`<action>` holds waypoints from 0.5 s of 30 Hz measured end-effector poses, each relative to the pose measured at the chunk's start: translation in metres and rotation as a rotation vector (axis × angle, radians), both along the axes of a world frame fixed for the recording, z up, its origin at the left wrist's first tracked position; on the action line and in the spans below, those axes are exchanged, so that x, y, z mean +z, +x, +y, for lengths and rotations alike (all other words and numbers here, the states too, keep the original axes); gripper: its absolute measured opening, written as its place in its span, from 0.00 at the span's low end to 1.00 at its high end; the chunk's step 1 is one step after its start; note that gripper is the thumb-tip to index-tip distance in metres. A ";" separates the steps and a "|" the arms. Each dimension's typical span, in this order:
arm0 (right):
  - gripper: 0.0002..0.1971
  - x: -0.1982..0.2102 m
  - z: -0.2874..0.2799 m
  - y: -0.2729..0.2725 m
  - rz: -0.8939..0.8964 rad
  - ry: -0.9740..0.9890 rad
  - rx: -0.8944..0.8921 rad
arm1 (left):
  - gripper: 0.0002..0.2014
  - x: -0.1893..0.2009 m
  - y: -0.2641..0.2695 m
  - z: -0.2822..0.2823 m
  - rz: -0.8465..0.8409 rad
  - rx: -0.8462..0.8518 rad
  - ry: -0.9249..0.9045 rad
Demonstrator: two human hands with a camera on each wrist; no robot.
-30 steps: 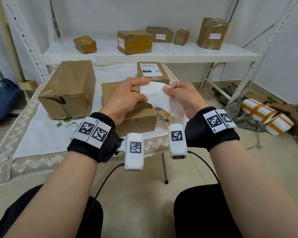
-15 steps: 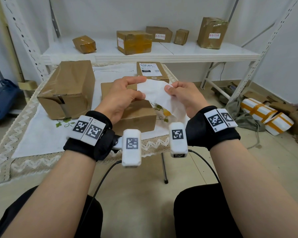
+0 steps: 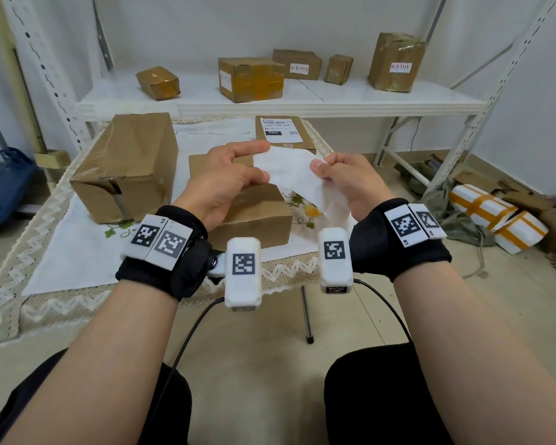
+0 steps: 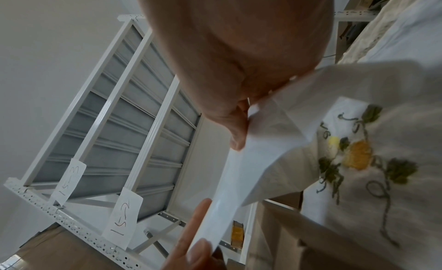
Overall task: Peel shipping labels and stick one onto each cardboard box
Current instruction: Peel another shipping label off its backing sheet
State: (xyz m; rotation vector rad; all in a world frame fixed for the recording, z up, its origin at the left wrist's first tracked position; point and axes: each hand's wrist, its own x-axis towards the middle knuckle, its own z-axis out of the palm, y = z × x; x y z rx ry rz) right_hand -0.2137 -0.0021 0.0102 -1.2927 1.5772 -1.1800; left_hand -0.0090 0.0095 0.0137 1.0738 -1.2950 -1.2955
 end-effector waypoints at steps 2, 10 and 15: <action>0.17 0.000 0.000 0.001 0.000 -0.011 0.011 | 0.25 0.001 0.000 0.001 0.013 0.009 0.001; 0.14 0.002 0.008 0.005 -0.002 -0.003 0.140 | 0.24 0.003 0.008 0.000 0.025 0.060 0.000; 0.17 0.009 0.011 0.003 0.017 0.059 0.200 | 0.24 0.006 0.011 0.001 0.012 0.052 0.007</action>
